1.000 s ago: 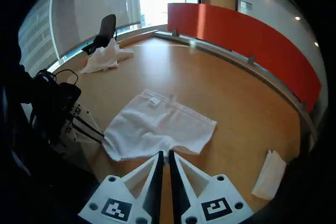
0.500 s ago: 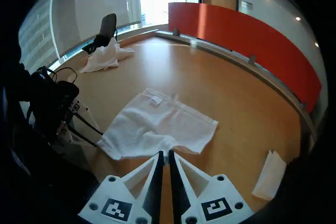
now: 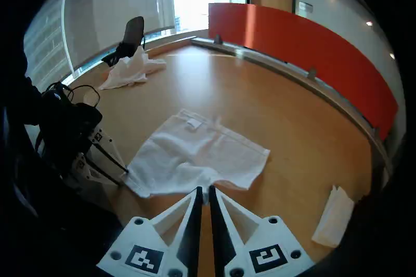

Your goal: Fold towel

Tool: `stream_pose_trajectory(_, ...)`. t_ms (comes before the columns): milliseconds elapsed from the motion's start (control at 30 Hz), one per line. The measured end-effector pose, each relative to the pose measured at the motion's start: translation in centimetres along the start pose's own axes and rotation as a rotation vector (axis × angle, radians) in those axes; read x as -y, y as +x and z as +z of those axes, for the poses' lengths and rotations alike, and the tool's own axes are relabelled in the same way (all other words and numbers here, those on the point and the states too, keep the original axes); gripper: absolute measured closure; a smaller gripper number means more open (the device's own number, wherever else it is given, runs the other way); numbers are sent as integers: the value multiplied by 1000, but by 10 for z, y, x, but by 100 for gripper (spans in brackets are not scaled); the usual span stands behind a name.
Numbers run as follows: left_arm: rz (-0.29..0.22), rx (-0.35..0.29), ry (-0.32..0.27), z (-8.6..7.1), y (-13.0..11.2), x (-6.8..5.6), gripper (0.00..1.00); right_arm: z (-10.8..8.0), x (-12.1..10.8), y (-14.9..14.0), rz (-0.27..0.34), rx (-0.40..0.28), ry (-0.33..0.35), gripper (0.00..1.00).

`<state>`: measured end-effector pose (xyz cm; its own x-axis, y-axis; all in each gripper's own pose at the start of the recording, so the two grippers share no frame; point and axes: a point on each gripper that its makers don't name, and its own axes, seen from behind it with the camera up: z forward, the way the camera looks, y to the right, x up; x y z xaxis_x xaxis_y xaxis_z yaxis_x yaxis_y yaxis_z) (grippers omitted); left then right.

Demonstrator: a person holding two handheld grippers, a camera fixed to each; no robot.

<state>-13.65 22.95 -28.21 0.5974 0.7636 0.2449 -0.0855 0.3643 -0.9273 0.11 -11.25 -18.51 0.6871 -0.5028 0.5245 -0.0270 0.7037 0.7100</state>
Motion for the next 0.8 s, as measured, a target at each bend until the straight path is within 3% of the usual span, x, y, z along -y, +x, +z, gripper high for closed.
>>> stream_pose_trajectory(167, -21, -4, -14, 2, 0, -4, 77, -1, 0, 0, 4, -1, -3, 90)
stream_pose_trajectory(500, -95, 13, -56, -5, -3, -4, 80, -3, 2, 0, 4, -3, -1, 90)
stream_pose_trajectory(567, -100, 15, -55, -6, -5, -1, 87, -3, 3, 1, 3, -3, 0, 90)
stream_pose_trajectory(800, -131, 17, -41, -6, -7, 5, 89, -2, 4, 1, 6, -6, 1, 90)
